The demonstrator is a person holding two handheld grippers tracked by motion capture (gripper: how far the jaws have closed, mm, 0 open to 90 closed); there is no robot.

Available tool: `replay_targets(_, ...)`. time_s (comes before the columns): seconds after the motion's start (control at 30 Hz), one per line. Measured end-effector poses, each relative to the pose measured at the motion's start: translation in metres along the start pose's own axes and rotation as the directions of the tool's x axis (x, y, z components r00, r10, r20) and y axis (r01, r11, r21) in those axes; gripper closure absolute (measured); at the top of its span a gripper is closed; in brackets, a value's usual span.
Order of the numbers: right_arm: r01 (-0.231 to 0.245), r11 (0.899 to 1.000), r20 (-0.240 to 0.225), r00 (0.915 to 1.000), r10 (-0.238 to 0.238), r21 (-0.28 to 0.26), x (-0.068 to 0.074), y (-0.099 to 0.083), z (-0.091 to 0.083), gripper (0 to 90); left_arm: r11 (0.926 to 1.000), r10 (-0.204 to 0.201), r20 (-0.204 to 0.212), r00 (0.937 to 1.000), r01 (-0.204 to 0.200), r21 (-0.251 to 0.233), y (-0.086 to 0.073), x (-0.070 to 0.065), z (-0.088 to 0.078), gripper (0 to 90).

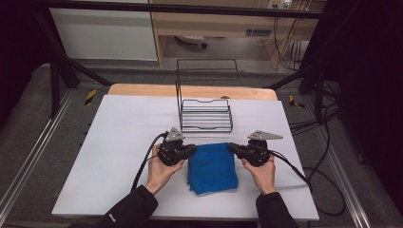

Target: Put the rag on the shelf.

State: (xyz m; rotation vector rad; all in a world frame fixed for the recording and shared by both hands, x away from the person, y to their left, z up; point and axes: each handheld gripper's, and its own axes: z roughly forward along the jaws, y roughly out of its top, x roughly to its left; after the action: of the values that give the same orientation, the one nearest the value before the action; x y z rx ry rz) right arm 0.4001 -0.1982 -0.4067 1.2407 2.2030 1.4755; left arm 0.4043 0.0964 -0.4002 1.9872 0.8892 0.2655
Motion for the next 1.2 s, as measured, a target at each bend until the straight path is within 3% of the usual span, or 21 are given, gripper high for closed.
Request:
replay_targets(0.27, 0.026, 0.999, 0.007, 0.9996, -0.026, -0.033, 0.001, 0.004, -0.007, 84.7, 0.9987, 0.038, -0.018, 0.9991, -0.038, -0.034, 0.007, -0.009, -0.009, 84.4)
replay_targets(0.67, 0.057, 0.994, 0.01, 0.9983, -0.056, -0.09, 0.01, 0.013, -0.018, 84.7, 0.9959, 0.04, -0.019, 0.999, -0.041, -0.081, 0.015, -0.014, -0.022, 84.4)
replay_targets(1.2, 0.115, 0.978, 0.028, 0.9933, -0.112, -0.176, 0.025, 0.024, -0.033, 84.8, 0.9845, 0.053, -0.03, 0.9981, -0.057, -0.165, 0.024, -0.017, -0.04, 84.4)
